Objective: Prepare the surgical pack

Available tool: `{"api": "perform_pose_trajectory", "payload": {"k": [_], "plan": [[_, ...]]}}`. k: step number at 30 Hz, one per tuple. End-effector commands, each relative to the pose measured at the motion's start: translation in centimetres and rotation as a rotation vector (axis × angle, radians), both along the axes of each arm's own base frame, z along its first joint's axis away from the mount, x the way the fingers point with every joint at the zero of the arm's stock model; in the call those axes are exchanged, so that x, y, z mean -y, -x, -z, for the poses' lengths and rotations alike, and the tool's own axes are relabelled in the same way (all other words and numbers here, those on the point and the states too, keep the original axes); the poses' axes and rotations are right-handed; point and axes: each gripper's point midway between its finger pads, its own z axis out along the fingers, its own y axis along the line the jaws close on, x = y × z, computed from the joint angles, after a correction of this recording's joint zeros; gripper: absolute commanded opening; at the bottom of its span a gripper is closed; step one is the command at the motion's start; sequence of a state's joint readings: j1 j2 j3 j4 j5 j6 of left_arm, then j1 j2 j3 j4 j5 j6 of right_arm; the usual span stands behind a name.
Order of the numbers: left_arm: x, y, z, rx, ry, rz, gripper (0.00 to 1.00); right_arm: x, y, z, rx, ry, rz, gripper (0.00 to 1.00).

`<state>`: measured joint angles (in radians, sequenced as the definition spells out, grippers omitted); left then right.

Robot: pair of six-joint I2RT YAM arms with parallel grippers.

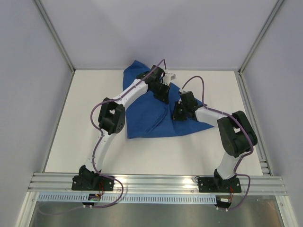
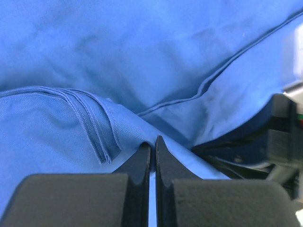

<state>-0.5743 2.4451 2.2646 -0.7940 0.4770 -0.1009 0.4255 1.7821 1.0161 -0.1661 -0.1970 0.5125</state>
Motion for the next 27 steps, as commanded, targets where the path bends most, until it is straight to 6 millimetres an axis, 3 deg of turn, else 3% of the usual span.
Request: {"api": "perform_pose_trajectory", "payload": {"k": [1,4,5,8,10,15,17,18,19,22,23,25,27], "plan": [[3.6,-2.2,-2.7,0.145,0.127,0.050,0.04,-0.8,-0.1,-2.5,0.034,-0.080,-0.008,0.07],[3.9,-1.6,-3.4,0.132,0.158,0.075,0.24,0.1,-0.2,-3.0,0.043,-0.071,0.007,0.11],[4.1,-1.5,-4.3,0.147,0.172,0.082,0.39,0.5,-0.3,-3.1,0.050,-0.057,0.007,0.14],[4.2,-1.5,-7.0,0.196,0.205,0.110,0.67,2.0,-0.4,-3.7,0.060,-0.041,0.028,0.27],[4.3,-1.4,-8.4,0.230,0.216,0.129,0.75,3.2,-0.3,-4.0,0.062,-0.035,0.038,0.32],[3.9,-0.7,-13.1,0.299,0.250,0.149,0.87,5.8,-0.3,-5.2,0.083,-0.042,0.064,0.43],[3.3,-0.4,-16.0,0.347,0.262,0.148,0.91,6.5,-0.7,-6.2,0.102,-0.061,0.075,0.48],[3.1,-0.1,-17.1,0.365,0.265,0.148,0.92,6.5,-1.1,-6.9,0.118,-0.065,0.071,0.54],[2.5,0.4,-19.4,0.404,0.276,0.145,0.94,6.5,-1.5,-7.4,0.131,-0.067,0.070,0.56],[0.0,2.1,-22.1,0.456,0.221,0.138,0.95,5.4,-3.0,-9.0,0.154,-0.105,0.047,0.63],[-1.0,2.1,-22.4,0.484,0.184,0.124,0.95,5.1,-3.5,-8.4,0.139,-0.106,0.047,0.73],[-3.7,3.7,-22.8,0.484,0.125,0.098,0.96,4.5,-4.8,-8.8,0.141,-0.128,0.061,0.76],[-6.4,4.2,-22.1,0.488,0.040,0.070,0.91,3.7,-5.8,-7.8,0.122,-0.153,0.072,0.80]]}}
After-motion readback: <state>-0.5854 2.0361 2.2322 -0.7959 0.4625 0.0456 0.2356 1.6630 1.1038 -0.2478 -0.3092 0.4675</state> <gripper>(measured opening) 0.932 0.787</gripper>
